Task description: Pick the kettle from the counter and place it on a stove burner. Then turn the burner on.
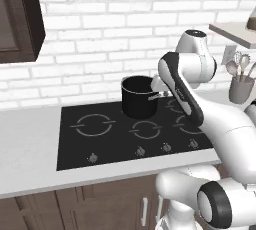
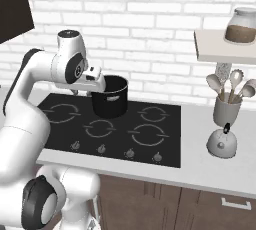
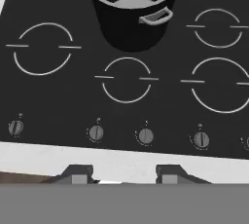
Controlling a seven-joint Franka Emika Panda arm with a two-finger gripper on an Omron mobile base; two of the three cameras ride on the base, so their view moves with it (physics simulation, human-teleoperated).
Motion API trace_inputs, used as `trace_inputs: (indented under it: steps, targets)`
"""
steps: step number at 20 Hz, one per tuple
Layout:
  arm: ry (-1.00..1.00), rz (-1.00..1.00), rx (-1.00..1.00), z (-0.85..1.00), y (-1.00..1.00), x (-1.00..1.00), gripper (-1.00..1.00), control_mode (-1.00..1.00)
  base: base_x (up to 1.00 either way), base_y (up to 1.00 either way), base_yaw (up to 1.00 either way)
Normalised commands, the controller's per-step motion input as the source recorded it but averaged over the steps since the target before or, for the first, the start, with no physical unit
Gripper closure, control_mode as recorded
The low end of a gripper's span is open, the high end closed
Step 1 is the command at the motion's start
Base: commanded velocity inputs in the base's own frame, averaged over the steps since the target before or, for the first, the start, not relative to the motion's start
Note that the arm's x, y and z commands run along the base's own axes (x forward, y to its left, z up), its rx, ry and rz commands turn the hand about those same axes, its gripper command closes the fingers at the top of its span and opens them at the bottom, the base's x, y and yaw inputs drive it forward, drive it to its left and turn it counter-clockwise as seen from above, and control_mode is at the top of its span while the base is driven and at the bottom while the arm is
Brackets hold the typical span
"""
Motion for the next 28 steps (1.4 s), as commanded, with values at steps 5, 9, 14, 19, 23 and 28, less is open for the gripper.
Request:
trace_inputs:
  steps: [5, 9, 14, 19, 23, 28]
  targets:
    - [-0.08, -0.01, 0.0, 0.01, -0.34, -0.14, -1.0, -1.0, 0.0, 0.0, 0.0]
    - [-0.19, -0.24, 0.0, 0.12, -1.0, -0.55, -1.0, -1.0, 0.0, 0.0, 0.0]
    - [-0.16, -0.29, 0.0, 0.07, -1.0, -0.49, -1.0, -1.0, 0.0, 0.0, 0.0]
    - [-0.13, -0.31, 0.0, 0.01, -1.0, -0.25, -1.0, -1.0, 0.0, 0.0, 0.0]
    - [-0.06, -0.34, 0.0, 0.0, -1.0, -0.09, -1.0, -1.0, 0.0, 0.0, 0.0]
    - [0.0, -0.33, 0.0, 0.0, -1.0, 0.0, -1.0, -1.0, 0.0, 0.0, 0.0]
